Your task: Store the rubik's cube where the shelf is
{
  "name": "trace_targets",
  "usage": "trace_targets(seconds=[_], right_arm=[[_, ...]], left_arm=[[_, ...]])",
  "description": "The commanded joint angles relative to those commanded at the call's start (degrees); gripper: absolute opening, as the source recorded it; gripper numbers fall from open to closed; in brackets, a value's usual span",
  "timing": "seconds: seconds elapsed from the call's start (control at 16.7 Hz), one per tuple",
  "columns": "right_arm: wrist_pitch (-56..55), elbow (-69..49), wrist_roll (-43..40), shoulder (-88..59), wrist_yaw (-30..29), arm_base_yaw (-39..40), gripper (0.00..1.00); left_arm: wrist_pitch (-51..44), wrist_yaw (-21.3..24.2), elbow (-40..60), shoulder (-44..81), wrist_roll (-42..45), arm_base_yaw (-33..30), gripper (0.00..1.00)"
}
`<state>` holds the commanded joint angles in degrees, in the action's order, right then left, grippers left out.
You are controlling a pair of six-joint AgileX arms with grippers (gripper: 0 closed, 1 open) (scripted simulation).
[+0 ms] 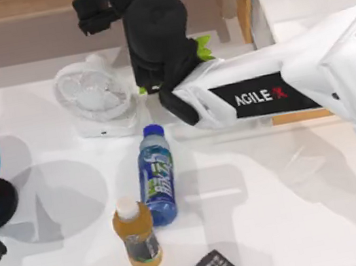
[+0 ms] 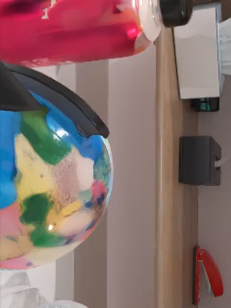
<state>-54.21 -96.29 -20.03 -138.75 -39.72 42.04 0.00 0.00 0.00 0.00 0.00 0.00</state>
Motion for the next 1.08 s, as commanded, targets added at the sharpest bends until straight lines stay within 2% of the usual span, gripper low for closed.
trace_targets(seconds=[0.6,0.84,1.08], right_arm=[[-33.85,50.93,-37.29,20.78,10.79,0.69,1.00],[-41.56,68.78,-49.64,24.68,14.97,-4.05,1.00],[-45.32,80.06,-60.57,25.80,17.39,-13.13,1.00]], left_arm=[[0.00,0.00,0.00,0.00,0.00,0.00,1.00],[0.00,0.00,0.00,0.00,0.00,0.00,1.00],[0.00,0.00,0.00,0.00,0.00,0.00,1.00]])
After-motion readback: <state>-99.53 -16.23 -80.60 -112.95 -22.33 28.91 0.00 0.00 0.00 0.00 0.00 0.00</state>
